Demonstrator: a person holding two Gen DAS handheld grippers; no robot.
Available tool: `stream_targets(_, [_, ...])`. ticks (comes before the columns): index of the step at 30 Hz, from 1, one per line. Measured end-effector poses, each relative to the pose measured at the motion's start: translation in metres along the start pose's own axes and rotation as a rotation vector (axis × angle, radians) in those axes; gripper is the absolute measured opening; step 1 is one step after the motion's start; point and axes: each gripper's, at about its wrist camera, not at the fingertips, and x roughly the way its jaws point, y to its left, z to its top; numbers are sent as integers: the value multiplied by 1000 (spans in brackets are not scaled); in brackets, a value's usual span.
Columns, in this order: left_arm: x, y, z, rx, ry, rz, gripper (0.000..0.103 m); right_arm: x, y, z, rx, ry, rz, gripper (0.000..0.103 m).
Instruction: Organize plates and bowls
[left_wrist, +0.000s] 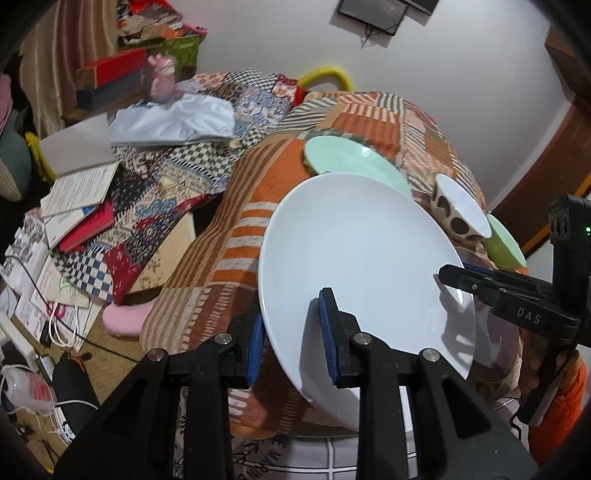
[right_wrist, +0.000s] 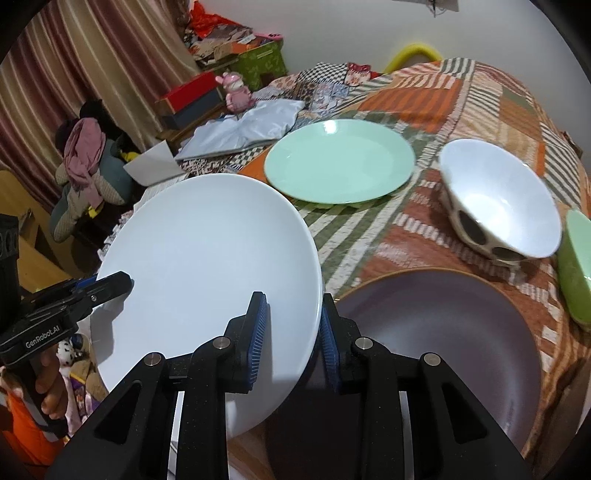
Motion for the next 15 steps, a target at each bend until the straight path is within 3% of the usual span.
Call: stream_targets(15, [0,-50,7,75,-27,-85,26,-40,-33,-17,71,-56,-68,26])
